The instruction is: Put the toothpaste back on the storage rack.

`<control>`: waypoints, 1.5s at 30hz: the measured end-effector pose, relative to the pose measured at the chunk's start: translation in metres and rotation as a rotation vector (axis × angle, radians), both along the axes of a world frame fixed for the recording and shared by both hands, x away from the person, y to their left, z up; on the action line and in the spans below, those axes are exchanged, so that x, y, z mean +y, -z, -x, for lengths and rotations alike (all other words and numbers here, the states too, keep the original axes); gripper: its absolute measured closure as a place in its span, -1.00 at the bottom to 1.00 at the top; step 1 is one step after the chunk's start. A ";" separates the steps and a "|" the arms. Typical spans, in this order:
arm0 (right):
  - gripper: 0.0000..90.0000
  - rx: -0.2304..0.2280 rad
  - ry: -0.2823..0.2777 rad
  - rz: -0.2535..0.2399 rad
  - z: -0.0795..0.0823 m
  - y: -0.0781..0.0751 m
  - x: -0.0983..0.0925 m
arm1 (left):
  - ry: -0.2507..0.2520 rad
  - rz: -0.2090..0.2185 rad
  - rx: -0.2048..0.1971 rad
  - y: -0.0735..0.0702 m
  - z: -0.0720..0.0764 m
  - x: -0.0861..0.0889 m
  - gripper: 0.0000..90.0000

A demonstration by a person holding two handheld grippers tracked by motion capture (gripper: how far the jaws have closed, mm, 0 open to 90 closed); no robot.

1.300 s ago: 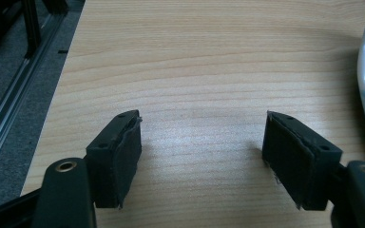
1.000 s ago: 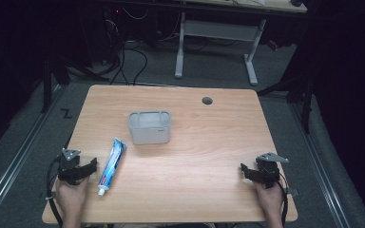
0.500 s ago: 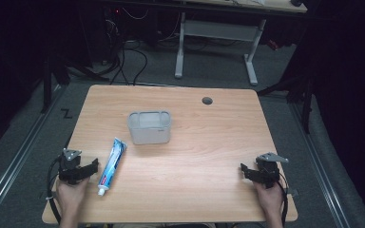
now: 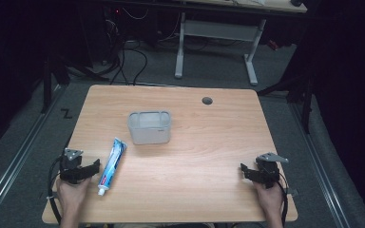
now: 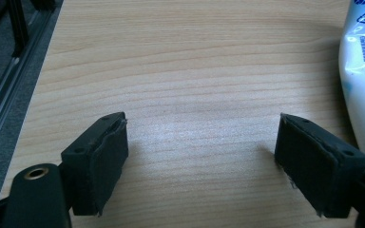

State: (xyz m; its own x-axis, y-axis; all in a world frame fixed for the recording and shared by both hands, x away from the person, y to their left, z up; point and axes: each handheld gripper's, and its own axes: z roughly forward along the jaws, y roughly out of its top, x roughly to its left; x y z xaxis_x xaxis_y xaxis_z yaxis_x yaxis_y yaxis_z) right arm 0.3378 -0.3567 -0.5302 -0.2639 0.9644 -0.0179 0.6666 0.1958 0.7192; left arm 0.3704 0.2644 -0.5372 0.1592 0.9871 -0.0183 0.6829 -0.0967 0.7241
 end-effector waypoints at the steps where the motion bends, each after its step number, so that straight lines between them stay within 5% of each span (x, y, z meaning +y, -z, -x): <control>1: -0.38 0.000 0.000 0.000 0.000 0.000 0.000 | 0.000 0.001 0.000 0.000 0.000 0.000 -0.58; 39: -0.38 0.001 -0.001 -0.001 0.000 0.000 0.000 | 0.080 0.084 -0.033 -0.036 0.029 0.001 -0.23; 45: -0.38 0.001 -0.001 0.000 0.000 0.000 0.000 | 0.115 0.063 -0.017 -0.042 0.034 -0.006 -0.22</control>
